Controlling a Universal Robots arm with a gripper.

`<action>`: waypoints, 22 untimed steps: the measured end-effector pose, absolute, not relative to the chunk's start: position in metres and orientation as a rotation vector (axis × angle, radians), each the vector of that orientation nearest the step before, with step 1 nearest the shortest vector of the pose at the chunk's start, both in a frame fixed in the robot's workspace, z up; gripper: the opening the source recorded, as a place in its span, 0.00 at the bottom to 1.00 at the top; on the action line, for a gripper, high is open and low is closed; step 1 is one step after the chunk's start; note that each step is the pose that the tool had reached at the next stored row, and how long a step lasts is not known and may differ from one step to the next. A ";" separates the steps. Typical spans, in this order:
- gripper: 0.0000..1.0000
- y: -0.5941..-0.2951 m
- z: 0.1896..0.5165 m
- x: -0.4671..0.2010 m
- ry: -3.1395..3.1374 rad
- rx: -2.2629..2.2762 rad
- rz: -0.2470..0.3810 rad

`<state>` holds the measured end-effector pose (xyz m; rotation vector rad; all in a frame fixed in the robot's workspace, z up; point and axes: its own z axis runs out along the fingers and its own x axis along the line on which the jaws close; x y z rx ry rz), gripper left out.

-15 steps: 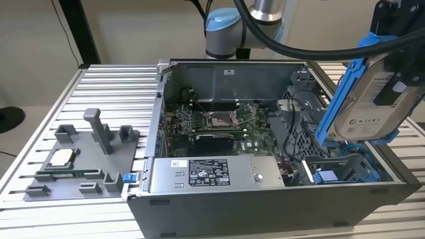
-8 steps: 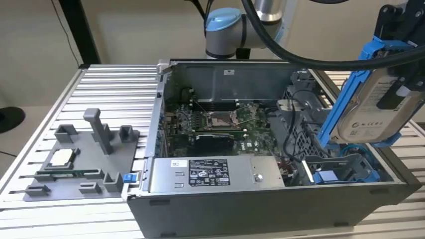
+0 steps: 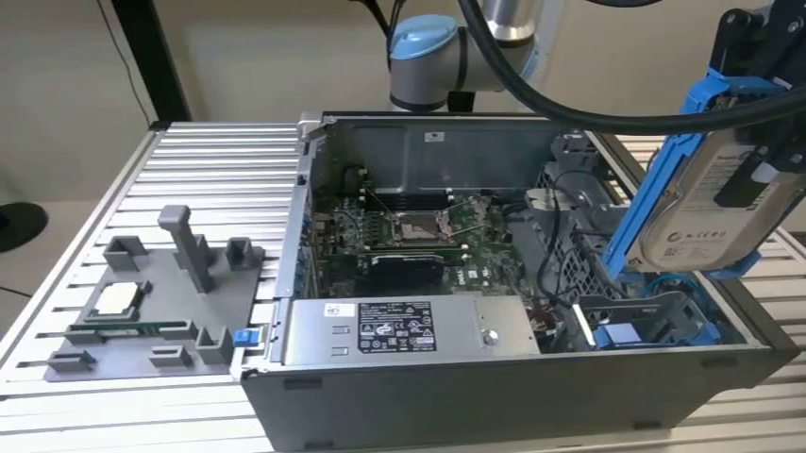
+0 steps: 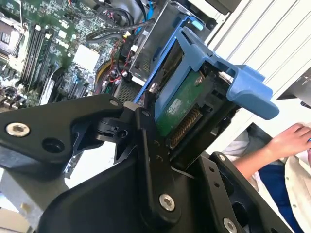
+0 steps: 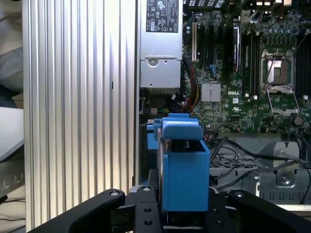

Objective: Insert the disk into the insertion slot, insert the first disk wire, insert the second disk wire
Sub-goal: 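Insert the disk into the insertion slot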

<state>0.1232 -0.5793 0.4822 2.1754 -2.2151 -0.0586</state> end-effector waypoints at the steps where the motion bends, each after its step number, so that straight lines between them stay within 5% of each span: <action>1: 0.00 -0.579 0.482 0.123 -2.215 2.175 -0.059; 22: 0.00 -0.580 0.475 0.139 -2.234 2.196 -0.145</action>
